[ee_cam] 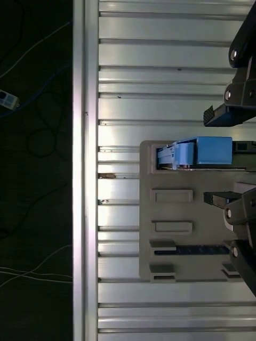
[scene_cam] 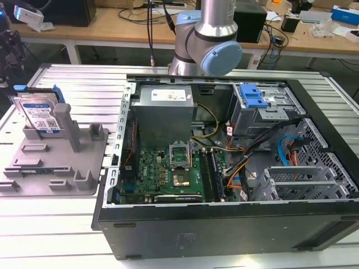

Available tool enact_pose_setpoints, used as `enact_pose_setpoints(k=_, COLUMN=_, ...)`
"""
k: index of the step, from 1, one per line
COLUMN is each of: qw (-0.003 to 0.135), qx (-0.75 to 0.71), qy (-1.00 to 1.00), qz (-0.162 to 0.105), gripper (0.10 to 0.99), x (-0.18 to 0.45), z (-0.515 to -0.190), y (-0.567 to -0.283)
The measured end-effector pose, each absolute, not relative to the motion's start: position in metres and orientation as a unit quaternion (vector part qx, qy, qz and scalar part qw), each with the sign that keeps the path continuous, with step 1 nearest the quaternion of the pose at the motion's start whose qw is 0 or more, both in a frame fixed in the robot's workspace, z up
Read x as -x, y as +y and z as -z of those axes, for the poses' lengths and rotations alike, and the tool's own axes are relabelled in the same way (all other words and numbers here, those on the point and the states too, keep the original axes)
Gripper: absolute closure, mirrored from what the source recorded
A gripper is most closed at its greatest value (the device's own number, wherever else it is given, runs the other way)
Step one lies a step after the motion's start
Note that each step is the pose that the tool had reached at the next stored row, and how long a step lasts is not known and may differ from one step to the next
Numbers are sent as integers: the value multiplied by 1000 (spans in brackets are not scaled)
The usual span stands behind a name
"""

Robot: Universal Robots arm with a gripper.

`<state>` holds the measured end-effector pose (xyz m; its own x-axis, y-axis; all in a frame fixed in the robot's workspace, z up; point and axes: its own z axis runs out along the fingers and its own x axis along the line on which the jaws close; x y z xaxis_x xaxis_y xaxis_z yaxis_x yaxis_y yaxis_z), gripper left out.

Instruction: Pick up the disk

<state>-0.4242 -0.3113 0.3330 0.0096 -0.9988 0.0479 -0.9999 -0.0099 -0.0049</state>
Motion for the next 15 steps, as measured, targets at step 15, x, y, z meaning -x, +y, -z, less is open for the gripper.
enact_pose_setpoints(k=15, qw=15, qx=-710, qy=-703, qz=-19, gripper=482, x=424, z=-317, y=-311)
